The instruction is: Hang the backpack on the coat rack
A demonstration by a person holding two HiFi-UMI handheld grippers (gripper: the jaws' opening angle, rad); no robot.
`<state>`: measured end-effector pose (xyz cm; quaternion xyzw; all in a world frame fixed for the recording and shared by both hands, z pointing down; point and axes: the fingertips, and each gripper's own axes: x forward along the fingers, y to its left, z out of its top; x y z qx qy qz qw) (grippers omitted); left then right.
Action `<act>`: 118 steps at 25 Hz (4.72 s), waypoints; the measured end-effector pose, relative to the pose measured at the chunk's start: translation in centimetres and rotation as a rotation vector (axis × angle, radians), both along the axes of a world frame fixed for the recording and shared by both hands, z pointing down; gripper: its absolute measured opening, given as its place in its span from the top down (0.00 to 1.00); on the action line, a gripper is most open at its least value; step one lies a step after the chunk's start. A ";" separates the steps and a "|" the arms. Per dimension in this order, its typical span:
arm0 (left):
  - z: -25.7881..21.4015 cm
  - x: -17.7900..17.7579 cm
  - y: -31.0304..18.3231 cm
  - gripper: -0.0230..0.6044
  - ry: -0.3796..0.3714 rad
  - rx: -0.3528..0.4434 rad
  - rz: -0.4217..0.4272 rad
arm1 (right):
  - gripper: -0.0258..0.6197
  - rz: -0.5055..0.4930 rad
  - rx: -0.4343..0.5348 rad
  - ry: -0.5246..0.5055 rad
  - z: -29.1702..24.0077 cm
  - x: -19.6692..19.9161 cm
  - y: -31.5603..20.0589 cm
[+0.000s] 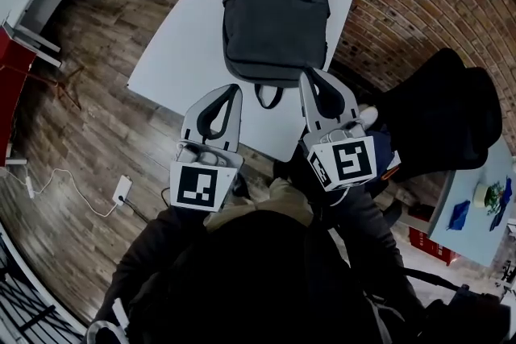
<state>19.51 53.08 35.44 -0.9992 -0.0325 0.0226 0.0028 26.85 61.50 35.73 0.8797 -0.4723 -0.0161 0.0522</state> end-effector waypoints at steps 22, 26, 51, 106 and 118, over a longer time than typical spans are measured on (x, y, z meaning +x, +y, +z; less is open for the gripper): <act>10.7 2.3 2.3 0.95 -0.125 0.035 -0.033 | 0.86 -0.041 -0.115 -0.215 18.3 1.5 -0.3; 13.0 2.0 1.3 0.95 -0.149 0.054 -0.036 | 0.85 0.020 -0.174 -0.246 22.2 2.4 -1.0; 14.0 3.3 -2.7 0.95 -0.168 0.019 -0.037 | 0.87 0.208 -0.507 -0.512 29.8 5.8 -2.7; -5.7 4.2 -4.6 0.94 0.121 0.008 -0.068 | 0.91 -0.175 0.235 -0.222 -12.8 6.5 -3.3; -6.5 7.5 -3.9 0.69 0.070 -0.004 -0.017 | 0.91 -0.258 0.232 -0.222 -12.8 5.3 -3.0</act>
